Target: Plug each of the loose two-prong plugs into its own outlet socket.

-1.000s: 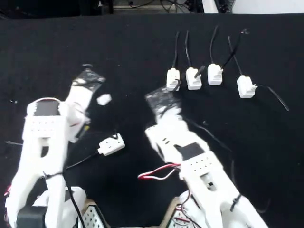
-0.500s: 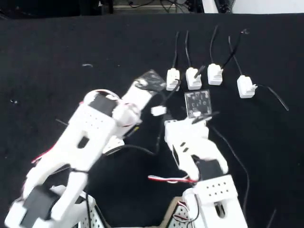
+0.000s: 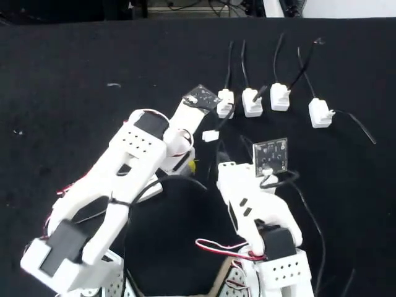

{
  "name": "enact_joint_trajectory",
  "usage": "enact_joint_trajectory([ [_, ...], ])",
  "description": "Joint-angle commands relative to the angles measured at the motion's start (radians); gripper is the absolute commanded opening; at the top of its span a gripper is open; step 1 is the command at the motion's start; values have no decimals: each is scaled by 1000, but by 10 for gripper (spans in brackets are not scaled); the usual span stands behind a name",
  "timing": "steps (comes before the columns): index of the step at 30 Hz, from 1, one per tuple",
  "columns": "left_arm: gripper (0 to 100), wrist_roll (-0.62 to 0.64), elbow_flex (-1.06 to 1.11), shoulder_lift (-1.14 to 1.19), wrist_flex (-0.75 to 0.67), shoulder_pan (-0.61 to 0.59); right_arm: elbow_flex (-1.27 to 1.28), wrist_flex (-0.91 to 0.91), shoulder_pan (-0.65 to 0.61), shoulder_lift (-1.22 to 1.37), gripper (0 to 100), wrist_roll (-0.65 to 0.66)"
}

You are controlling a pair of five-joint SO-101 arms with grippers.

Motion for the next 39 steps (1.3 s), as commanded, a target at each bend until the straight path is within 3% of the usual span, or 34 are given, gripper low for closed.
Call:
enact_joint_trajectory([
  [1, 230, -25, -56, -121, 61, -58, -4, 2, 17, -13, 149, -9],
  [8, 230, -86, 10, -196, 155, -291, -19, -31, -54, 79, 149, 0],
  [12, 230, -86, 84, -192, 147, -487, -39, -81, -135, 202, 149, 77],
  [17, 230, -86, 197, -195, 141, -610, -102, -129, -224, 409, 149, 149],
  [20, 230, -71, 308, -198, 57, -644, -159, -143, -250, 552, 149, 210],
  [27, 230, 121, 522, -199, -176, -647, -288, -144, -270, 805, 149, 250],
  [34, 230, 221, 550, -190, -242, -662, -232, -304, -273, 809, 149, 259],
  [36, 230, 244, 552, -190, -242, -661, -203, -371, -298, 808, 148, 367],
  [39, 230, 265, 579, -190, -272, -662, -196, -356, -362, 808, 148, 663],
])
